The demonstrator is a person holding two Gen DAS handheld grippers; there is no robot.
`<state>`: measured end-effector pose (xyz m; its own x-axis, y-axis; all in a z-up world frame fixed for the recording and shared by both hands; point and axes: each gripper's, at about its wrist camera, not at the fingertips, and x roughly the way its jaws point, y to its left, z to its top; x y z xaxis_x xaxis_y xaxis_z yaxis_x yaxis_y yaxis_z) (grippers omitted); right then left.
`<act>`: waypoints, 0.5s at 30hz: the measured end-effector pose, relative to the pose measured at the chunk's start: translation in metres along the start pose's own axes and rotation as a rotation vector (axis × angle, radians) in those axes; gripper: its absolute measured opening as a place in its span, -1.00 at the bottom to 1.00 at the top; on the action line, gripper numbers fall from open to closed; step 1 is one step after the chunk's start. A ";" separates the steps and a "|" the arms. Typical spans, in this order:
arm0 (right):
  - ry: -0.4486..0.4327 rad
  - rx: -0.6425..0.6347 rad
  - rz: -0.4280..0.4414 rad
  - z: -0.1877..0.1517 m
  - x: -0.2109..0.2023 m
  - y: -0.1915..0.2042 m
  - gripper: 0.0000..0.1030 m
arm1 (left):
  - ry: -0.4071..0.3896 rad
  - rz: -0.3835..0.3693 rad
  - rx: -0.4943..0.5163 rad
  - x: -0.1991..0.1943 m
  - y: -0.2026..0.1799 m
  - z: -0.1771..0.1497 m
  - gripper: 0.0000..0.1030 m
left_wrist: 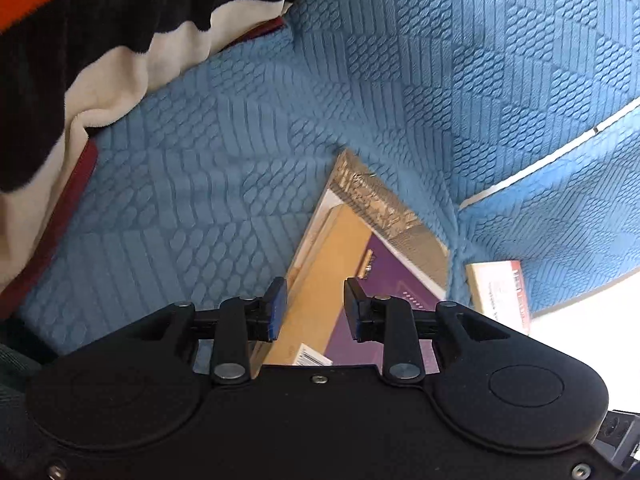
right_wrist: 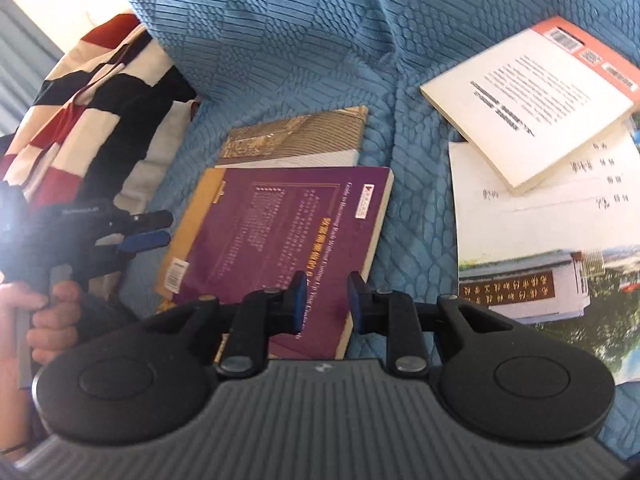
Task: Organize objects
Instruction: 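Carry the purple-covered book over the painted-cover book with the left gripper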
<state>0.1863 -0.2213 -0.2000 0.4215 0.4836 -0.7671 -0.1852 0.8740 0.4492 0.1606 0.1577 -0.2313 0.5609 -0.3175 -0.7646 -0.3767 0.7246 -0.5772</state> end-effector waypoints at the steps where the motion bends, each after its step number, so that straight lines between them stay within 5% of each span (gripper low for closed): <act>1: -0.003 -0.008 0.000 0.002 -0.002 0.002 -0.50 | -0.007 -0.006 0.004 -0.003 -0.001 -0.001 -0.41; 15: -0.002 -0.133 -0.024 0.042 0.001 0.018 -0.47 | 0.006 -0.053 0.029 -0.033 -0.031 -0.031 -0.21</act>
<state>0.2203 -0.2069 -0.1733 0.4290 0.4627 -0.7758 -0.2913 0.8838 0.3660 0.1313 0.1266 -0.1969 0.5753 -0.3593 -0.7348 -0.3247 0.7242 -0.6083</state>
